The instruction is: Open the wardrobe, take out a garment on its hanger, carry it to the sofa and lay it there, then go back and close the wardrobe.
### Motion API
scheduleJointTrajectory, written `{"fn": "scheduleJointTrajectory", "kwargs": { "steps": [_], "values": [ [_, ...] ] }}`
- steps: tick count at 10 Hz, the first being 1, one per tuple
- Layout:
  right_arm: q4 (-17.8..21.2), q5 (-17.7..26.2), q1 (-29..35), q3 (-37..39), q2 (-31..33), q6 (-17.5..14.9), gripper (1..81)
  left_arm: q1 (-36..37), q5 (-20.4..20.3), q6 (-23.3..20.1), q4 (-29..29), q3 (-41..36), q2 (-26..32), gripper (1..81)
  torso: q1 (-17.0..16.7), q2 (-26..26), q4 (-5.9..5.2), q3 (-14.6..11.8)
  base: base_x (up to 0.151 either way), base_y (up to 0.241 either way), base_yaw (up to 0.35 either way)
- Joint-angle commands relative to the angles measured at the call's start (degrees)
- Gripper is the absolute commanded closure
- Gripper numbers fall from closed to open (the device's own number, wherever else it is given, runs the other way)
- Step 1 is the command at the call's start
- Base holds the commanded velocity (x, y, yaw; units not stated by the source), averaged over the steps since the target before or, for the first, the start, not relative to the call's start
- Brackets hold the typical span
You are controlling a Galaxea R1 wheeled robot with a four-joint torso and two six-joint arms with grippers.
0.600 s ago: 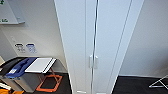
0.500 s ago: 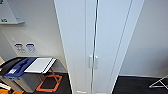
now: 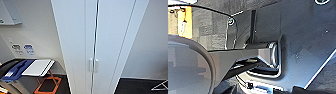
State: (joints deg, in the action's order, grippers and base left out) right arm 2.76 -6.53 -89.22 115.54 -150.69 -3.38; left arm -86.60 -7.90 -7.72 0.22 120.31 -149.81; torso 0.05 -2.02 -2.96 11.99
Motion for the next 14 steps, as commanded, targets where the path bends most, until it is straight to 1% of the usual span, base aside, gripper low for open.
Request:
{"fn": "scheduleJointTrajectory", "kwargs": {
  "steps": [1, 6, 9, 12, 13, 14],
  "values": [
    [0.2, 3.5, 1.2, -1.8, 1.3, -0.1, 1.0, 0.9, 3.4, -0.5, 0.2, -1.0, 1.4, 1.0, 0.0, 0.0, 0.00, 0.0, 0.114, 0.000, 0.000],
    [0.4, 3.5, 1.1, -1.7, 1.4, -0.1, 1.0, 0.9, 3.4, -0.5, 0.2, -0.8, 1.1, 1.0, 0.0, 0.0, 0.00, 0.0, 0.113, 0.000, 0.000],
    [0.5, 3.5, 1.3, -1.5, 1.4, -0.1, 1.0, 0.9, 3.4, -0.5, 0.2, -0.6, 0.7, 1.0, 0.1, 0.0, 0.00, 0.0, 0.089, 0.000, 0.000],
    [0.8, 3.5, 1.8, -2.2, 1.9, -0.1, 1.0, 0.9, 3.5, -0.5, 0.2, -0.7, 0.7, 1.0, 0.1, 0.0, 0.00, 0.0, 0.000, 0.000, 0.000],
    [0.7, 3.4, 2.1, -3.3, 3.1, 0.1, 1.0, 0.9, 3.6, -0.5, 0.2, -1.4, 1.4, 1.0, 0.1, 0.0, 0.00, 0.0, 0.000, 0.000, 0.000],
    [0.7, 3.4, 2.9, -6.8, 6.0, 0.3, 1.0, 0.9, 3.3, -0.5, 0.2, -4.4, 3.8, 1.0, 0.0, 0.0, 0.00, 0.0, 0.000, 0.000, 0.000]
  ]
}}
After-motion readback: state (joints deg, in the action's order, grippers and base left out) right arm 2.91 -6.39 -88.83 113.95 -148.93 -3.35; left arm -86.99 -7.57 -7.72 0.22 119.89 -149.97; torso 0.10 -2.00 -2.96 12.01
